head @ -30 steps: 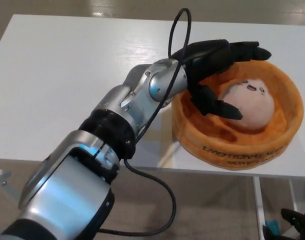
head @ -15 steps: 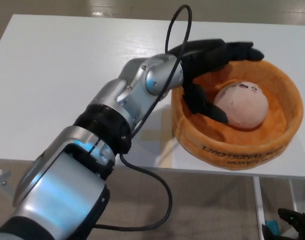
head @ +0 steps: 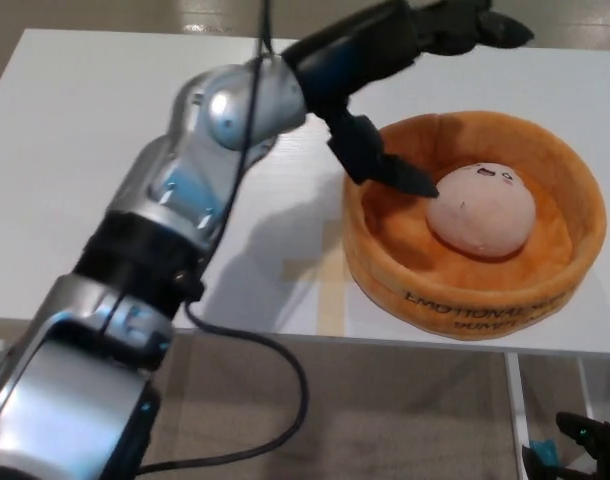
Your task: Use the left hand to pick up the pink round toy on the left and place it inside the orange plate on the desk.
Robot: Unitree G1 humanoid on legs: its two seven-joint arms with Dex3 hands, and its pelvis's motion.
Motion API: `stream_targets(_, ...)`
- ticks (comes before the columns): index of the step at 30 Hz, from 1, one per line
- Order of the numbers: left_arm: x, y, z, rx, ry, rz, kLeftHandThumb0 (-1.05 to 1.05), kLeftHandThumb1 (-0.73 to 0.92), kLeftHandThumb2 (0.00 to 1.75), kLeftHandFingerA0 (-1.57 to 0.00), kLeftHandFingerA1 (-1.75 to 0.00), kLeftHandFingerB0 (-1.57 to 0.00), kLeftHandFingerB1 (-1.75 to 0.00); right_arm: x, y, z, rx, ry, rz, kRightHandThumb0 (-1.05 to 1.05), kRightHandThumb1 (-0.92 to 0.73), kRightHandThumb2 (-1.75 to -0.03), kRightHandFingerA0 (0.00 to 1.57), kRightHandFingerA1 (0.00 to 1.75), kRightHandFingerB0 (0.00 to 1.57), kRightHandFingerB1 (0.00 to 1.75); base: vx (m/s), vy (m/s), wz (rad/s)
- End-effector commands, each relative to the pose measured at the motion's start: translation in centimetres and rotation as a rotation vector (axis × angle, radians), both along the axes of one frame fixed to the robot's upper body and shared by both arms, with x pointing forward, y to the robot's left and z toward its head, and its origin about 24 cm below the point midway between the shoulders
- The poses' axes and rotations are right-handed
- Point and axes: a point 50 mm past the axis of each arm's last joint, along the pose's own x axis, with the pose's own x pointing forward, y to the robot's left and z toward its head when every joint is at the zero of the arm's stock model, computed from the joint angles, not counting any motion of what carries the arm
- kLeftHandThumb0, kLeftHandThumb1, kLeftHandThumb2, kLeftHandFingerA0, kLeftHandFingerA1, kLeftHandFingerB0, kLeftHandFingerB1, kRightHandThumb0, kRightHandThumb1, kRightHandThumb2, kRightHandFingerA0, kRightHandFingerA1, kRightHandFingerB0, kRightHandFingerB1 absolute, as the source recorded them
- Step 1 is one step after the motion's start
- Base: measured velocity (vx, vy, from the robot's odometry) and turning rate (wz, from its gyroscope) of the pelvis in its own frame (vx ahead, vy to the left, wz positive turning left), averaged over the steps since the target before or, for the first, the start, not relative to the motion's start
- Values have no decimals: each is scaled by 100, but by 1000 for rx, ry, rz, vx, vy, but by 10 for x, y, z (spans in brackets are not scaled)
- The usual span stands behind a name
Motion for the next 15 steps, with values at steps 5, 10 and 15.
stream_targets(5,-111,111,-9,-235,197,-281,-60,40,76,-28,-47,-29,-44,-5,-7,-2,-6,30,-9,-38,-34,-97,45,79,23,66,0,0,0)
stream_targets(10,-147,124,-30,-251,191,-334,-54,51,56,-35,-38,-34,-33,-4,-6,-2,11,25,-16,-38,-34,-97,47,81,23,66,0,0,0)
stream_targets(15,-167,132,-64,-279,343,-292,-52,51,55,-37,-39,-34,-34,-5,-6,-2,17,19,-17,-39,-32,-97,53,86,24,68,0,0,0)
